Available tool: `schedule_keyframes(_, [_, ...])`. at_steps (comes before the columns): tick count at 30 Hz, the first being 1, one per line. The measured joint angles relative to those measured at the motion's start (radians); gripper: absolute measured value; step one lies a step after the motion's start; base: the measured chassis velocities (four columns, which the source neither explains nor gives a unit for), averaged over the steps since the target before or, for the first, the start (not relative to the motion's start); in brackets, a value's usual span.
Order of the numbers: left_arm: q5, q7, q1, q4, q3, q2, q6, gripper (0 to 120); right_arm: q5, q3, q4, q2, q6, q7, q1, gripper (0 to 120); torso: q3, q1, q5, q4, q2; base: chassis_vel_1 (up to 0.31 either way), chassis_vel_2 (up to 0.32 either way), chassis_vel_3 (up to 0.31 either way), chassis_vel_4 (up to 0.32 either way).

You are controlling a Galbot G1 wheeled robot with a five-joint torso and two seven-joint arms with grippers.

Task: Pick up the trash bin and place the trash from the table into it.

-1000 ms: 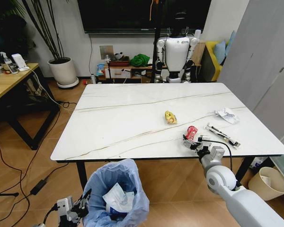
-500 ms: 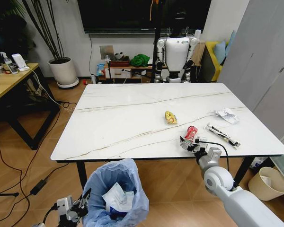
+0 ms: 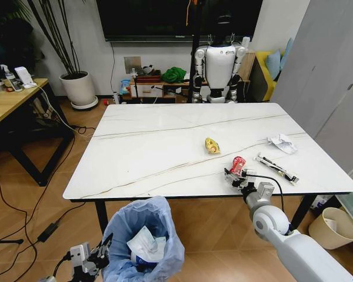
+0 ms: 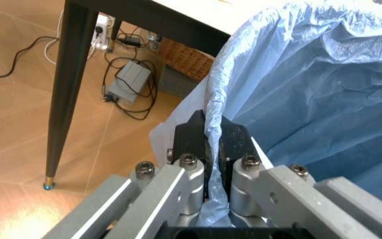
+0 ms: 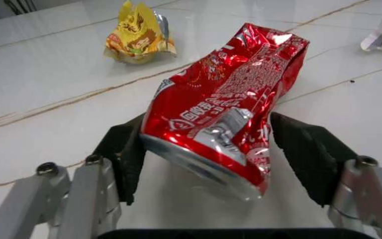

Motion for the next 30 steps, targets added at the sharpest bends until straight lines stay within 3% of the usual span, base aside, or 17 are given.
schedule_keyframes(5, [0.0, 0.0, 0.0, 0.0, 0.002, 0.0, 0.0, 0, -0.001, 0.007, 0.007, -0.001, 0.001, -0.003, -0.009, 50, 0.0, 0.0, 0.0, 0.0, 0.0, 0.0, 0.0, 0.0, 0.0])
schedule_keyframes(19, [0.0, -0.002, -0.007, -0.005, 0.029, 0.008, 0.0, 0, 0.004, 0.059, 0.08, -0.054, 0.039, -0.067, -0.058, 50, 0.0, 0.0, 0.0002, 0.0001, 0.0, 0.0, 0.0, 0.0, 0.0])
schedule_keyframes(23, [-0.008, -0.008, -0.052, 0.017, 0.08, 0.022, 0.0, 0, 0.025, 0.15, 0.175, -0.199, 0.195, -0.301, -0.159, 50, 0.0, 0.0, -0.0001, -0.0003, 0.0, 0.0, 0.0, 0.0, 0.0])
schedule_keyframes(30, [-0.016, -0.01, -0.1, 0.059, 0.126, 0.028, 0.0, 0, 0.043, 0.171, 0.287, -0.337, 0.274, -0.514, -0.201, 50, 0.0, 0.0, 0.0001, 0.0, 0.0, 0.0, 0.0, 0.0, 0.0])
